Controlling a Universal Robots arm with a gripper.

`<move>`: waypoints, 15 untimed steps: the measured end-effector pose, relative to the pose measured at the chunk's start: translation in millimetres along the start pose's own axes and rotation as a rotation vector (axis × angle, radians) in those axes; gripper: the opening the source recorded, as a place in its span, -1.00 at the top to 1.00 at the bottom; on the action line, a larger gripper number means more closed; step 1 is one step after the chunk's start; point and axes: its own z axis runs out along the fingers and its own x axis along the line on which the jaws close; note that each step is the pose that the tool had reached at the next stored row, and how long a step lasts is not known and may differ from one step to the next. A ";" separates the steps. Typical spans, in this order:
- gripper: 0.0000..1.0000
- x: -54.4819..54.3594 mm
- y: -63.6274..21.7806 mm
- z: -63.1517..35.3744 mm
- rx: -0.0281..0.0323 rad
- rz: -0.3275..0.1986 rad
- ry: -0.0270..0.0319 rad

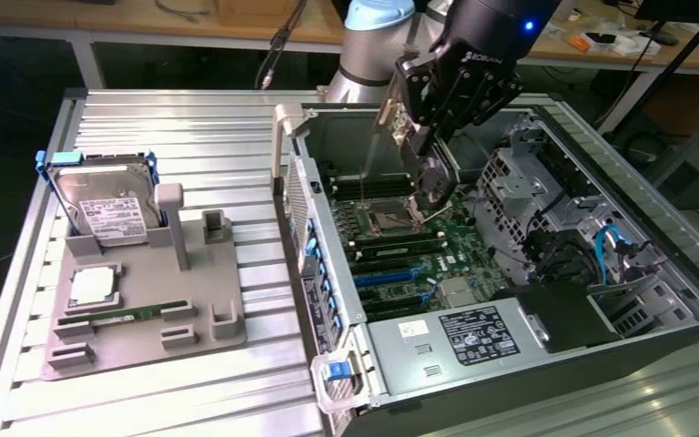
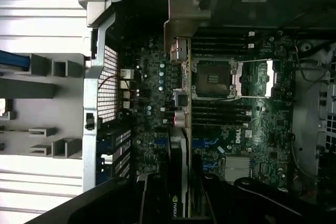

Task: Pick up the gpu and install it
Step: 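Pick up the gpu and move the gpu toward the slot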

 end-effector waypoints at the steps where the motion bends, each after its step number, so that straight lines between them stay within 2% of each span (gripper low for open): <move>1: 0.47 -2.1 -0.1 0.2 0.0002 -0.001 -0.0051; 10: 0.47 -23.0 -1.0 2.8 0.0027 -0.008 -0.0603; 14: 0.47 -30.2 -1.4 3.7 0.0036 -0.010 -0.0803; 15: 0.47 -30.5 -1.4 3.6 0.0043 -0.010 -0.0812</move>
